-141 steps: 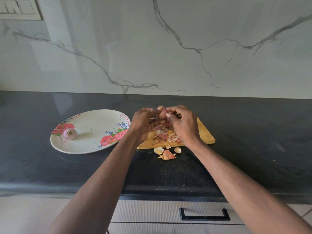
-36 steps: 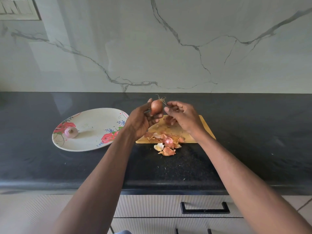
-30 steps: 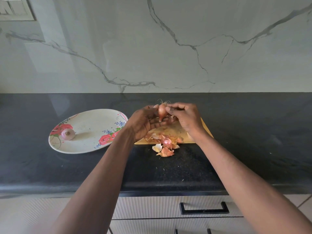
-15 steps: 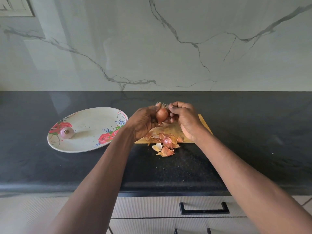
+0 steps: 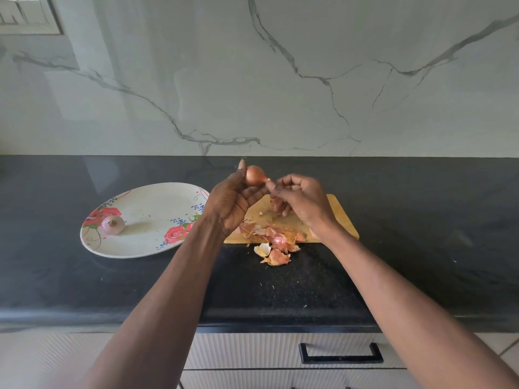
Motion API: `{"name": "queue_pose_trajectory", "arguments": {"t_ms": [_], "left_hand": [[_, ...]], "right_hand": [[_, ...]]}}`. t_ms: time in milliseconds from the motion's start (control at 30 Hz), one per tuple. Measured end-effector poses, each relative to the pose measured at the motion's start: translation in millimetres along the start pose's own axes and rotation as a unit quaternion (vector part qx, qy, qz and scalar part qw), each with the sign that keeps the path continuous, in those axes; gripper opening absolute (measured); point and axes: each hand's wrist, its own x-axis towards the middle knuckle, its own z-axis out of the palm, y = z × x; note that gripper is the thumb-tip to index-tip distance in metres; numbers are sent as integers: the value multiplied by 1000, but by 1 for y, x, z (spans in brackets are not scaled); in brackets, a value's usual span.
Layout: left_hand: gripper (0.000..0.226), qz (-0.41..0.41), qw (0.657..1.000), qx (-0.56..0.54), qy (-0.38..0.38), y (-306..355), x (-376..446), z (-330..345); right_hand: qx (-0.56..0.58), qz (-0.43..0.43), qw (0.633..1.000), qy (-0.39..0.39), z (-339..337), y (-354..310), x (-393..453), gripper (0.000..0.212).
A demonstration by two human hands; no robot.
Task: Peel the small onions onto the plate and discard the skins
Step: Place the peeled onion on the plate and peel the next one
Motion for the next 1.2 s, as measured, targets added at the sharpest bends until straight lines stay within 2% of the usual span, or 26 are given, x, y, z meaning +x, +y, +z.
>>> {"name": "queue_pose_trajectory", "arguments": {"t_ms": [67, 167, 267, 400, 600, 733, 967, 1100, 1200], "left_hand": [[34, 3, 998, 62, -5, -2, -1, -1], [15, 1, 995, 94, -38, -2, -4, 0], [24, -3, 994, 92, -67, 0, -6, 2], [20, -21, 988, 120, -92, -3, -12, 7], [46, 7, 987, 127, -96, -5, -10, 5], [38, 9, 983, 144, -113, -7, -11, 6], [31, 7, 979, 162, -124, -9, -10, 5], [33, -2, 979, 155, -130, -8, -11, 6], [25, -18, 980, 147, -130, -8, -11, 8]], "right_hand": [[4, -11, 1000, -5, 3, 1, -1, 19], [6, -38, 997, 60, 0, 0, -1, 4], [15, -60, 992, 106, -6, -3, -1, 7], [14, -62, 994, 88, -4, -3, -4, 9], [27, -69, 993, 88, -4, -5, -3, 9], [-3, -80, 992, 94, -6, -4, -2, 6], [-156, -129, 970, 131, 0, 3, 1, 10], [-165, -118, 971, 128, 2, 4, 1, 11], [-157, -106, 973, 131, 5, 2, -1, 10]]}}
